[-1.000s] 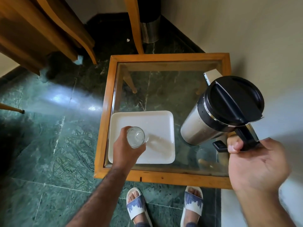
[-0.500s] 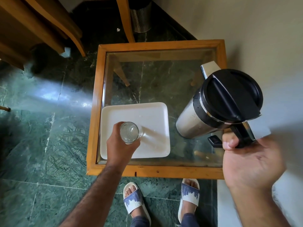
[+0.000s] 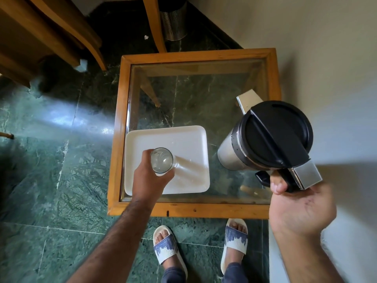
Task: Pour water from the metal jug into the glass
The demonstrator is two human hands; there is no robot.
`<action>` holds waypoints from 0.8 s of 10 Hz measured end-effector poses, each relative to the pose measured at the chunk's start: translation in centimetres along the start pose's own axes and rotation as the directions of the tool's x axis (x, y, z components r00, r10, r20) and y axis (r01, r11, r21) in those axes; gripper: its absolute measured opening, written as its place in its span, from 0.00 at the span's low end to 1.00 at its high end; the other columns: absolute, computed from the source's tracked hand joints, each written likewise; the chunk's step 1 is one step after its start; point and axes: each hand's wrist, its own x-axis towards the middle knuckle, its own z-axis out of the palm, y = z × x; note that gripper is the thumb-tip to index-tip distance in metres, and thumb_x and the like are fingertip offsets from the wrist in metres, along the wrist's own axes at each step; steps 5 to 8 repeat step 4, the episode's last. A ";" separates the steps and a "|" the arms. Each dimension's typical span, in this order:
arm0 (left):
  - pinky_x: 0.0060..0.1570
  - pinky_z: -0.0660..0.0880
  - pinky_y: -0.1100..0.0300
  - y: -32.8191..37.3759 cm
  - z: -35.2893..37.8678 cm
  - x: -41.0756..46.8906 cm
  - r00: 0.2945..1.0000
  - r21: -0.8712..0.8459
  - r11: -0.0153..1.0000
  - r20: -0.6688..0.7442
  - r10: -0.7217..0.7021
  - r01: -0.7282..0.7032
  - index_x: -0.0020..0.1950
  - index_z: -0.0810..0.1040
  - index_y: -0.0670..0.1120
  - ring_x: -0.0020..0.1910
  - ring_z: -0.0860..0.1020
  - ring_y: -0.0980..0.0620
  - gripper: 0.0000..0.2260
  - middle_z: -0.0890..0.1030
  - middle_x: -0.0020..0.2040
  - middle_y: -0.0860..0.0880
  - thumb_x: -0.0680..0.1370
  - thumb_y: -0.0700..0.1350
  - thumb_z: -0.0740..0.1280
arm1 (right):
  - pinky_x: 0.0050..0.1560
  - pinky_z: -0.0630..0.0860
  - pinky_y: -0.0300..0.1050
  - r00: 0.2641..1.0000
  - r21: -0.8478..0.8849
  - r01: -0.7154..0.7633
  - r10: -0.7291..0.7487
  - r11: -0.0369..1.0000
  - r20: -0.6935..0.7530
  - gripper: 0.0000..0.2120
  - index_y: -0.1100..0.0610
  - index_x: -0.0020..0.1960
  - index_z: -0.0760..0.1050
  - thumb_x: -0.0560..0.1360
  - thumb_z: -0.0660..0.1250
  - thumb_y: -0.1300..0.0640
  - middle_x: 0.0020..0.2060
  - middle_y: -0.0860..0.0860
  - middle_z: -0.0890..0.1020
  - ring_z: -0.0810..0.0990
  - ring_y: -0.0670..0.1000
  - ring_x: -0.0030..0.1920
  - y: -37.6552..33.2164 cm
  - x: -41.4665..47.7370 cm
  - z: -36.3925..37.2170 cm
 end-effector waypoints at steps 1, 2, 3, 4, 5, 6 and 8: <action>0.45 0.73 0.59 0.1 0.0 -0.2 0.999 0.010 0.999 0.010 -0.042 0.042 0.66 0.70 0.52 0.51 0.82 0.46 0.31 0.81 0.55 0.52 0.70 0.50 0.83 | 0.34 0.66 0.43 1.000 -0.069 -0.012 0.013 0.998 0.021 0.22 0.52 0.26 0.75 0.72 0.50 0.58 0.21 0.48 0.71 0.68 0.51 0.26 0.0 -0.3 0.3; 0.50 0.77 0.54 0.7 -0.4 -0.4 0.997 0.057 0.997 0.067 -0.050 0.046 0.72 0.68 0.51 0.60 0.82 0.41 0.35 0.82 0.61 0.48 0.71 0.53 0.82 | 0.37 0.67 0.46 0.995 -0.157 0.029 -0.014 0.987 0.095 0.24 0.51 0.29 0.78 0.75 0.50 0.57 0.24 0.48 0.75 0.70 0.52 0.29 0.1 -0.4 -0.2; 0.78 0.67 0.48 1.8 -1.8 -0.8 0.991 0.131 0.991 0.130 -0.029 0.012 0.86 0.53 0.46 0.82 0.64 0.43 0.54 0.64 0.84 0.44 0.71 0.64 0.79 | 0.42 0.73 0.45 0.997 -0.137 0.000 0.010 0.991 0.072 0.23 0.50 0.42 0.84 0.82 0.51 0.51 0.35 0.46 0.85 0.81 0.51 0.40 -0.7 0.1 0.1; 0.85 0.50 0.46 3.9 -4.3 -1.4 0.991 0.275 0.953 0.075 0.109 -0.125 0.87 0.44 0.44 0.87 0.48 0.47 0.54 0.49 0.88 0.45 0.75 0.75 0.63 | 0.61 0.76 0.45 0.992 -0.455 0.122 -0.100 0.882 0.073 0.25 0.56 0.67 0.78 0.84 0.51 0.42 0.63 0.50 0.84 0.80 0.47 0.66 -3.6 1.5 0.9; 0.85 0.50 0.46 3.9 -4.3 -1.4 0.991 0.275 0.953 0.075 0.109 -0.125 0.87 0.44 0.44 0.87 0.48 0.47 0.54 0.49 0.88 0.45 0.75 0.75 0.63 | 0.61 0.76 0.45 0.992 -0.455 0.122 -0.100 0.882 0.073 0.25 0.56 0.67 0.78 0.84 0.51 0.42 0.63 0.50 0.84 0.80 0.47 0.66 -3.6 1.5 0.9; 0.85 0.50 0.46 3.9 -4.3 -1.4 0.991 0.275 0.953 0.075 0.109 -0.125 0.87 0.44 0.44 0.87 0.48 0.47 0.54 0.49 0.88 0.45 0.75 0.75 0.63 | 0.61 0.76 0.45 0.992 -0.455 0.122 -0.100 0.882 0.073 0.25 0.56 0.67 0.78 0.84 0.51 0.42 0.63 0.50 0.84 0.80 0.47 0.66 -3.6 1.5 0.9; 0.85 0.50 0.46 3.9 -4.3 -1.4 0.991 0.275 0.953 0.075 0.109 -0.125 0.87 0.44 0.44 0.87 0.48 0.47 0.54 0.49 0.88 0.45 0.75 0.75 0.63 | 0.61 0.76 0.45 0.992 -0.455 0.122 -0.100 0.882 0.073 0.25 0.56 0.67 0.78 0.84 0.51 0.42 0.63 0.50 0.84 0.80 0.47 0.66 -3.6 1.5 0.9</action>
